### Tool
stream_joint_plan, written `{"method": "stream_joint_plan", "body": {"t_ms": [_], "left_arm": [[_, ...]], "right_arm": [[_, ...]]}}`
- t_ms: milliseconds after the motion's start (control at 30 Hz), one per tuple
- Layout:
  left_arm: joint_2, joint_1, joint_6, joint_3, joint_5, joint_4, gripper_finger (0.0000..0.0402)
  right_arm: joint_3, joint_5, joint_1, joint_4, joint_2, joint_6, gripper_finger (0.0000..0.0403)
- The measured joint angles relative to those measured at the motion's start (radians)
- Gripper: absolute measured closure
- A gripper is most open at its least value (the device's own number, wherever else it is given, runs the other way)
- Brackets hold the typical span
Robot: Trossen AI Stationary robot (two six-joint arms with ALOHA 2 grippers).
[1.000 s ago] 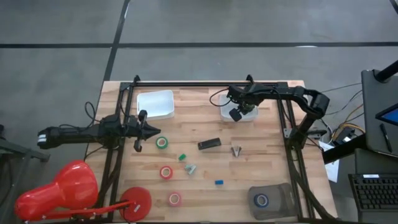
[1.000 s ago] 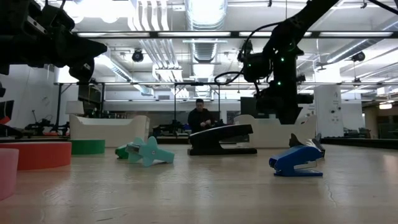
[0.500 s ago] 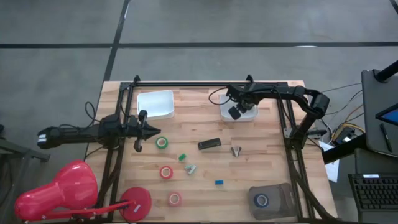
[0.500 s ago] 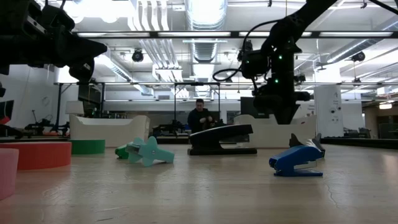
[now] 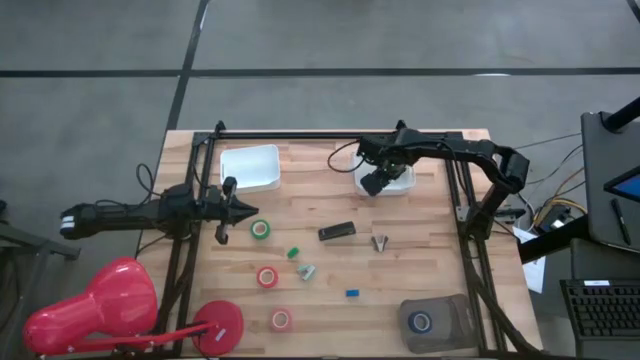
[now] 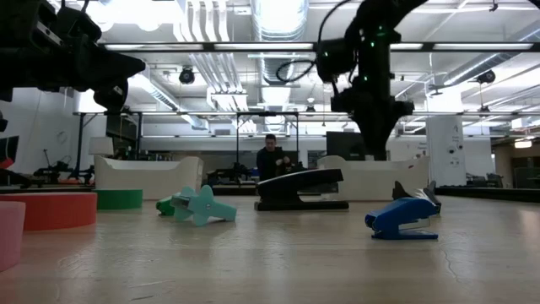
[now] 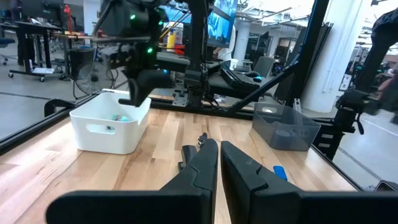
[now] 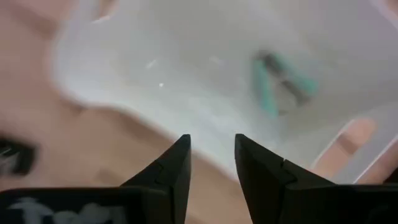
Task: Pick and place Stapler, Stapler remover, tape
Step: Put the black staple remover into the right white bin
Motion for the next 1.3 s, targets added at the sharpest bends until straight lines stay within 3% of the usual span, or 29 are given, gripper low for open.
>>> {"method": "stream_joint_plan", "body": {"t_ms": [167, 667, 1300], "left_arm": [[0.0, 0.0, 0.0, 0.0, 0.0, 0.0, 0.0378], [0.0, 0.0, 0.0, 0.0, 0.0, 0.0, 0.0378], [0.0, 0.0, 0.0, 0.0, 0.0, 0.0, 0.0378]], "right_arm": [[0.062, -0.091, 0.084, -0.079, -0.001, 0.1, 0.0286], [0.022, -0.115, 0.391, -0.1, 0.0, 0.361, 0.0307], [-0.106, -0.117, 0.501, -0.066, 0.0, 0.55, 0.0308]]}}
